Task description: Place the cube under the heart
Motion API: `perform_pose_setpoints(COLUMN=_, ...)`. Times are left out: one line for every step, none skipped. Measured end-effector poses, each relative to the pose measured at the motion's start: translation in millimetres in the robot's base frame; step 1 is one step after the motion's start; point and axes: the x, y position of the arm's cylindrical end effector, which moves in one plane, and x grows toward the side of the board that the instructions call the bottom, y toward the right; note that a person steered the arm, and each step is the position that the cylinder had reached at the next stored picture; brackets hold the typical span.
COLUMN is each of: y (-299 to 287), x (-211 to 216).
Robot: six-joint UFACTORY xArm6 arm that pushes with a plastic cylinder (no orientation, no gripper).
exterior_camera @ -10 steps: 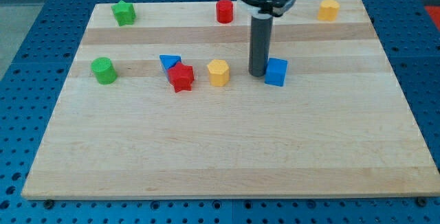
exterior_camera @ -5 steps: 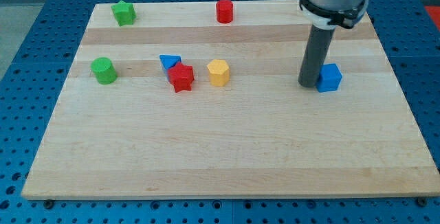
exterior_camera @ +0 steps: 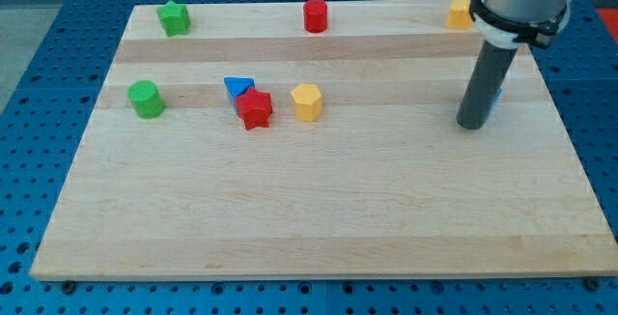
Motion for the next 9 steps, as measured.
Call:
perform_pose_setpoints(y=3, x=-6)
perform_pose_setpoints(y=6, x=-10)
perform_pose_setpoints(y=7, x=-10)
perform_pose_setpoints(y=6, x=-10)
perform_pose_setpoints(y=-12, x=-10)
perform_pose_setpoints(y=-30, x=-12)
perform_pose_setpoints(y=-29, x=-19)
perform_pose_setpoints(y=-20, x=-23)
perform_pose_setpoints(y=-6, x=-23)
